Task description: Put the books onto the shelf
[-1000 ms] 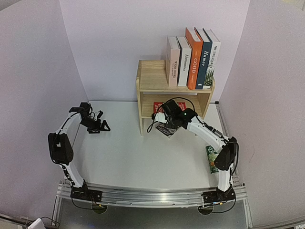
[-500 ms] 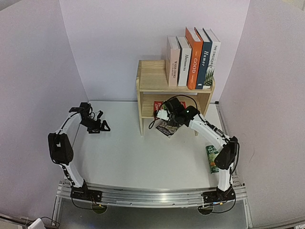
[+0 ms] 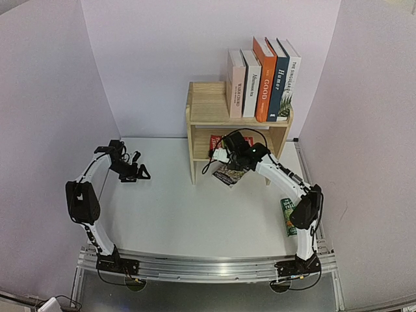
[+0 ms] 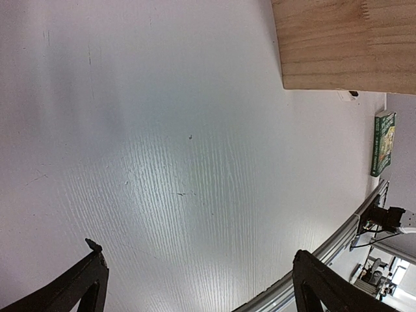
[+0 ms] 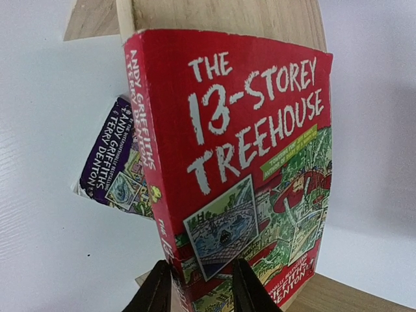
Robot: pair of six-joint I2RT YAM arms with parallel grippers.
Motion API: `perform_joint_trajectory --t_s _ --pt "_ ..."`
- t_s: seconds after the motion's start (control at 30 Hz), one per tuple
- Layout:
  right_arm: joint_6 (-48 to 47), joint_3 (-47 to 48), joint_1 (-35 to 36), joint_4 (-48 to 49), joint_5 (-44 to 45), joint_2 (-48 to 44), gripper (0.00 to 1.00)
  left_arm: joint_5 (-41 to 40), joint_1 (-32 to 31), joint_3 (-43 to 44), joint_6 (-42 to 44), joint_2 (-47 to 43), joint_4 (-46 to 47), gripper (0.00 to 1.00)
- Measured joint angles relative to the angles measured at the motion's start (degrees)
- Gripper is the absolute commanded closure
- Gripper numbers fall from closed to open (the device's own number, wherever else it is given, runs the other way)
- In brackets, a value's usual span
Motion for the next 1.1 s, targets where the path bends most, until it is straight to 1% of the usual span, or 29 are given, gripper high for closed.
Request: perform_joint_trajectory --t_s 0.53,0.93,1.03,1.1 --pt "-1.65 0.81 -0.57 -0.04 1.22 1.06 0.7 -0.02 0.0 -0.07 -0.02 0.0 0.0 0.02" --pt "-2.02 1.68 -1.08 0.04 1.61 1.61 0.69 -0.07 0.0 -0.07 -0.02 0.0 0.0 0.02" --pt "-2.08 1.68 -1.08 0.1 1.63 1.61 0.63 -0.07 0.0 -0.07 -0.02 0.0 0.0 0.02" --pt "-2.14 1.7 -1.1 0.35 1.73 1.61 0.54 -0.07 0.0 -0.07 -0.02 0.0 -0.02 0.02"
